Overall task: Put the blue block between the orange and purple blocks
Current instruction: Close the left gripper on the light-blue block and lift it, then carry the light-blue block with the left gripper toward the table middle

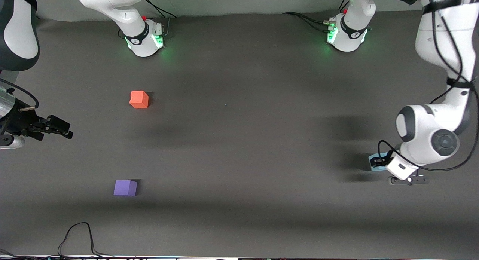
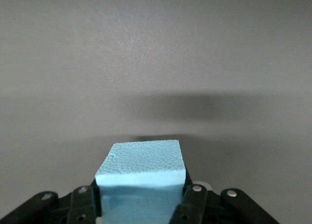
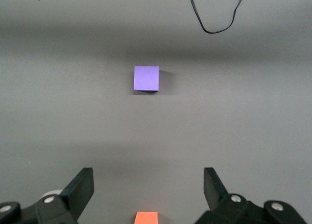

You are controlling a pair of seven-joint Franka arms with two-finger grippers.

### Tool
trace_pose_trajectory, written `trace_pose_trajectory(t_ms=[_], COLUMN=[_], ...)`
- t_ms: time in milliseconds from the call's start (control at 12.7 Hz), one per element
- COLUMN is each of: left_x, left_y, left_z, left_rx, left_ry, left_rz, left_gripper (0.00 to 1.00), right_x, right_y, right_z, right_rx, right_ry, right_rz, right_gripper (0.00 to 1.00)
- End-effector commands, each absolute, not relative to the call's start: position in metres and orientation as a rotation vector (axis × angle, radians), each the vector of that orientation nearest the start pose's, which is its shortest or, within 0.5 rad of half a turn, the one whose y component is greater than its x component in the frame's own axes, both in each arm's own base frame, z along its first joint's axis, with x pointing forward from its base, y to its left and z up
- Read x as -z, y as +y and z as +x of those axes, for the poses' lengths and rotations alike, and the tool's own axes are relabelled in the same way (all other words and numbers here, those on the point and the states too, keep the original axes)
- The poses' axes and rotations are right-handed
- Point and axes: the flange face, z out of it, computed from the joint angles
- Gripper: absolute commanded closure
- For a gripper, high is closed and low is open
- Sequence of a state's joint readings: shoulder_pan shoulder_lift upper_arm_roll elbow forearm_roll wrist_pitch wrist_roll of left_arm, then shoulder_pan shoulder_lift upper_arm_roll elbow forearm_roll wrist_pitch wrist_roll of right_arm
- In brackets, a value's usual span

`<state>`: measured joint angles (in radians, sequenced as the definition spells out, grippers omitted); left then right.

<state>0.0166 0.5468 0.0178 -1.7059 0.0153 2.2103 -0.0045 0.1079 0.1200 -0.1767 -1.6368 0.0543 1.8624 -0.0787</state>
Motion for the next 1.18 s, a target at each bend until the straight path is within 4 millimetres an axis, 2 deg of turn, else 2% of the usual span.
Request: trace_pose_trajectory(t_ms=[0,157,314,393,472,550,629,786,943,1100], left_x=[-0.361,-0.407,-0.440,-0.448,-0.448,-0.443,-0.442,-0.416,-0.379,-0.342], left_y=[-0.006,-0.063,-0.136,-0.181,-0.228,-0.282,-0.331,-0.418,-0.494,-0.549], left_z=[0.669,0.656,0.642,0.633,0.620,0.602,0.592,0.557,0.521,0.480], left_rx=[-0.166,-0.287,-0.314,-0.311,-0.312,-0.318,-0.271,-0.238,-0.133,-0.042], left_ry=[-0.006,0.067,0.057,0.044,-0.010,-0.043,-0.085,-0.078,-0.116,-0.127], left_rz=[-3.115,-3.108,-3.091,-3.094,-3.107,-3.107,-3.129,-3.133,-3.158,-3.136], left_gripper=[0.62,0.62,0.62,0.61,0.61,0.61,0.61,0.61,0.61,0.61], right_x=[-0.555,-0.555,-0.553,-0.553,-0.554,-0.554,-0.557,-0.558,-0.556,-0.556], right_y=[-0.035,-0.036,-0.034,-0.035,-0.044,-0.047,-0.046,-0.050,-0.051,-0.053], right_z=[0.605,0.599,0.593,0.593,0.592,0.592,0.591,0.589,0.590,0.590], right_rx=[0.164,0.130,0.118,0.118,0.121,0.121,0.128,0.128,0.128,0.129], right_ry=[-0.024,-0.024,-0.030,-0.028,-0.011,-0.009,-0.016,-0.006,-0.006,-0.001], right_rz=[-3.117,-3.115,-3.111,-3.111,-3.119,-3.119,-3.119,-3.119,-3.120,-3.118], right_gripper=[0.00,0.00,0.00,0.00,0.00,0.00,0.00,0.00,0.00,0.00])
